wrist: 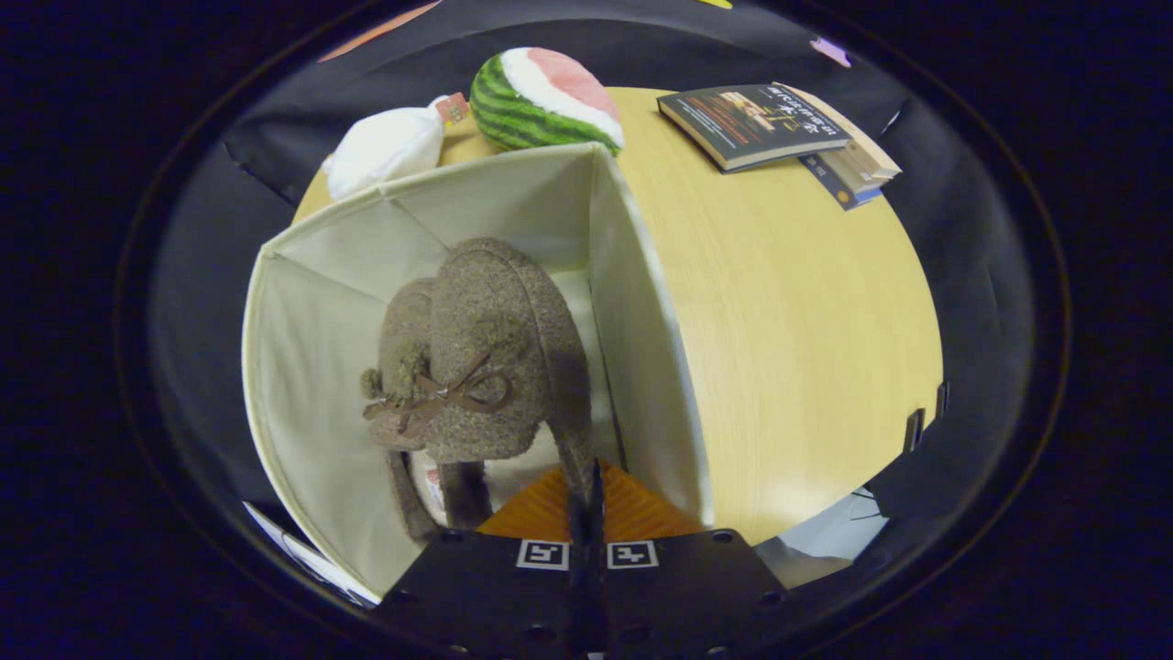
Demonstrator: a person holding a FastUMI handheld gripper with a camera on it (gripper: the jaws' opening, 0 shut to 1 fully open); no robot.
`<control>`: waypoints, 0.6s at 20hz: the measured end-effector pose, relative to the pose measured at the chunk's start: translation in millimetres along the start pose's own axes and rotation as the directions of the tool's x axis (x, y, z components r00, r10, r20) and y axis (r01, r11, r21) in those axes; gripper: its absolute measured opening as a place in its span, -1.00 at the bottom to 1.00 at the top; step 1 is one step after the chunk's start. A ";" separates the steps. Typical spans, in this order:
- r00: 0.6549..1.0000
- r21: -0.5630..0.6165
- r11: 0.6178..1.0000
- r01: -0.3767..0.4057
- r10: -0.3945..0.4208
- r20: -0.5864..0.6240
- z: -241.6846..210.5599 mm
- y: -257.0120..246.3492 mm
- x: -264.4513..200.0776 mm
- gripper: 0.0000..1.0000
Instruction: Open the storage box then place both shoes into the box .Put the left shoe in first, then the right shoe, with the right side of both shoes facing outward in a uniform manner.
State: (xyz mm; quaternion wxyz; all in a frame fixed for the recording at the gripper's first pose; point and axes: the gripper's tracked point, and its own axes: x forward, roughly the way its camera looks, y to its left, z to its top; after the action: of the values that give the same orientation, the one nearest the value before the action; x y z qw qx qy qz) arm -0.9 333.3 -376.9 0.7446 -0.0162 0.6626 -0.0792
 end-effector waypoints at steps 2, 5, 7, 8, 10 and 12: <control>0.999 0.016 0.999 0.049 -0.049 0.017 3.0 -3.7 2.7 -0.98; 0.997 0.023 0.998 0.066 -0.066 0.031 5.4 -0.7 4.6 -0.93; 0.998 0.023 0.999 0.035 -0.036 0.046 6.3 4.2 1.0 -0.77; 0.998 0.023 0.999 0.027 -0.028 0.060 7.8 4.6 -2.0 -0.78; 0.996 0.053 0.998 -0.023 0.018 0.087 8.1 7.6 -14.4 -0.52; 0.991 0.041 0.996 -0.077 0.073 0.109 6.4 12.9 -28.9 -0.27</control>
State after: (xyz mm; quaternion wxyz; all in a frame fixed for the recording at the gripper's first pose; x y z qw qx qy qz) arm 3.5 349.5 -349.3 0.7819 0.0215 0.6197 -0.0652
